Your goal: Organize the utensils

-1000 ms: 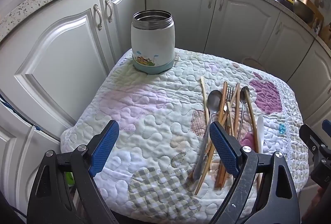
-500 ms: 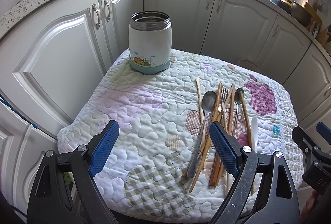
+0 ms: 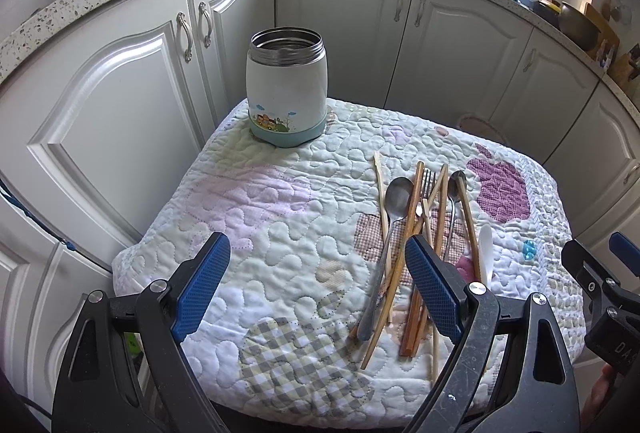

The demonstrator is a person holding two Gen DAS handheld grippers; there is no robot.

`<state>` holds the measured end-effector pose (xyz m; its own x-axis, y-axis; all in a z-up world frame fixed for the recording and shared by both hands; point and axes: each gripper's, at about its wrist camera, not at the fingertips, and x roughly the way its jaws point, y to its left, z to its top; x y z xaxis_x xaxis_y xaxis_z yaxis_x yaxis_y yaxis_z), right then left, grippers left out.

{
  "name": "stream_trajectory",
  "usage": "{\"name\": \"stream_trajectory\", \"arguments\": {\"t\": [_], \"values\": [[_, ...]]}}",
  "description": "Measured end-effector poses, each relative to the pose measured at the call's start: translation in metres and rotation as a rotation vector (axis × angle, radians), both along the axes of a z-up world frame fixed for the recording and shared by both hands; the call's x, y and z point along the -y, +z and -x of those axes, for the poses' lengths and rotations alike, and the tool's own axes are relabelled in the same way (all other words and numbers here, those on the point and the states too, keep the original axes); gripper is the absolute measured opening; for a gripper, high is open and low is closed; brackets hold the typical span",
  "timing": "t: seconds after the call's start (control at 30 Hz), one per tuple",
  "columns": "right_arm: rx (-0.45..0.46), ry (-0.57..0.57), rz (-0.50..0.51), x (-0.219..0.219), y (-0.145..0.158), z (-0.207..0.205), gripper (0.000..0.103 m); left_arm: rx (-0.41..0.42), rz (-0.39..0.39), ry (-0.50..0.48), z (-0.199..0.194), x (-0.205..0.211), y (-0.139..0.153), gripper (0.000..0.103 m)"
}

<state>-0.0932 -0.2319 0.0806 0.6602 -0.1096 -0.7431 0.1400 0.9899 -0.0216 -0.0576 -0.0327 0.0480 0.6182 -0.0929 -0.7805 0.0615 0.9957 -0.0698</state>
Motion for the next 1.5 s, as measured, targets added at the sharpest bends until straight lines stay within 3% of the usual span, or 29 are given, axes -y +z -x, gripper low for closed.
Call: {"name": "stream_trajectory", "arguments": {"t": [0.77,0.93,1.17,1.4,1.5], "values": [[-0.05,0.015,0.027,0.001,-0.02,-0.004,0.102,-0.01,0.024,-0.027,-0.003,0.0,-0.009,0.09],[-0.077,0.016,0.041,0.007,-0.025,-0.005,0.102,-0.014,-0.002,-0.036,-0.006,-0.003,-0.013,0.09],[-0.096,0.052,-0.005,0.018,-0.035,-0.009,0.102,-0.027,0.022,-0.059,-0.013,-0.012,-0.019,0.09],[-0.146,0.059,-0.119,0.039,-0.054,-0.018,0.083,-0.09,0.057,-0.134,-0.027,-0.004,-0.031,0.089],[-0.161,0.075,-0.148,0.041,-0.058,-0.021,0.076,-0.13,0.067,-0.16,-0.035,0.002,-0.038,0.079]]}}
